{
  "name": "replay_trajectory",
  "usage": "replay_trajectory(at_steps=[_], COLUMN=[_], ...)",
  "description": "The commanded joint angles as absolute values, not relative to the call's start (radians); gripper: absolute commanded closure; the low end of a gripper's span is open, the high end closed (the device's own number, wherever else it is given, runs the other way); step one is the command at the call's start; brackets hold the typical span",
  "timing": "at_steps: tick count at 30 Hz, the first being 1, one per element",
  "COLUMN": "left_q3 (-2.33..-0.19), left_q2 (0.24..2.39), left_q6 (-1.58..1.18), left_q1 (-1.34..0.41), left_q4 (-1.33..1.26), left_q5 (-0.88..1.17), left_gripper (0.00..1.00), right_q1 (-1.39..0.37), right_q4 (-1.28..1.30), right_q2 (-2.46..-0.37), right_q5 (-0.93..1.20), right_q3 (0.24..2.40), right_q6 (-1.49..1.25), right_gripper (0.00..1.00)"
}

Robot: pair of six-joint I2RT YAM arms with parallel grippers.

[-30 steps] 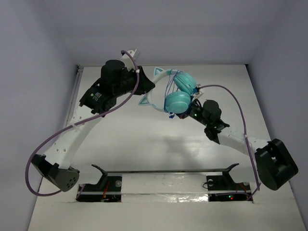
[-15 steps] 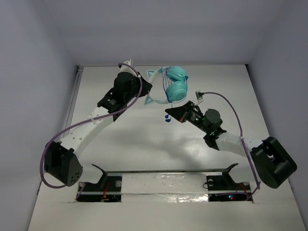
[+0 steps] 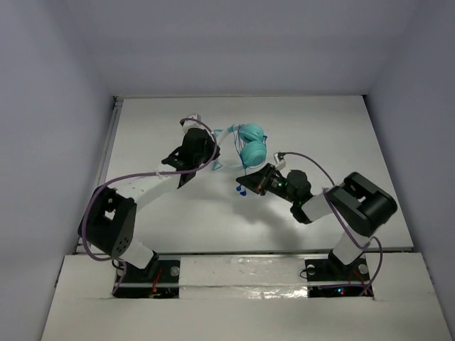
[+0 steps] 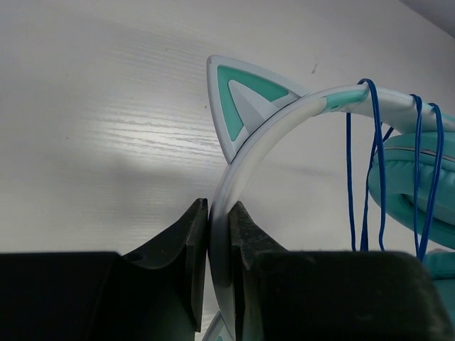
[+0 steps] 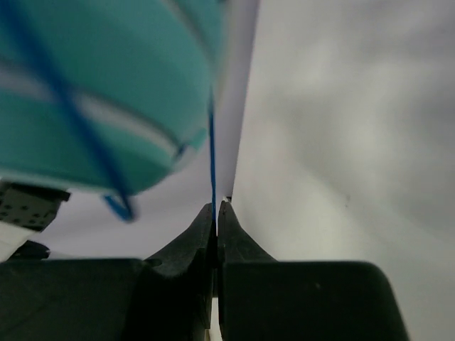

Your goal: Wrap the headphones

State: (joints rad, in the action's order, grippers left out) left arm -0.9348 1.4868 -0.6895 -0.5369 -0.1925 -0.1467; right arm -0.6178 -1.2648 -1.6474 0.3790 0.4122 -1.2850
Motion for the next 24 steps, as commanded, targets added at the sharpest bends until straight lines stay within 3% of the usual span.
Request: replay_trajectory(at_steps=[1,4,8,16,24], left_q3=[-0.939,-0.899,-0.842,-0.813,-0.811], left_q2=[1.497,1.532,1.562,1.603,1.588], left_q6=[-0.733,-0.729,-0.729,-0.736,-0.712], left_q1=[-0.528,-0.528,-0.537,-0.537,-0.590], left_q4=[-0.400,-0.423,-0.460,-0.482,-0.449], left_q5=[-0.244,-0.274,-0.287,-0.295,-0.364], left_gripper=[1.00,1.00,1.00,1.00,1.00], right_q1=[-0.656,-0.657,-0.676,-0.695,-0.727], right_q4=[-1.675,-1.813,-1.809,-1.661,-1.534], right_q2=[-1.761,-1.882,-1.846,-1.732,-1.701], right_q5=[0.462,0.474,0.428,0.431,0.377], right_q3=[0.440,0.460,0.448,0.446,0.508], right_q6=[-1.403,-1.488,-1.450,-1.397,-1.463], right_gripper=[0.99,0.96,0.94,0.89,0.76])
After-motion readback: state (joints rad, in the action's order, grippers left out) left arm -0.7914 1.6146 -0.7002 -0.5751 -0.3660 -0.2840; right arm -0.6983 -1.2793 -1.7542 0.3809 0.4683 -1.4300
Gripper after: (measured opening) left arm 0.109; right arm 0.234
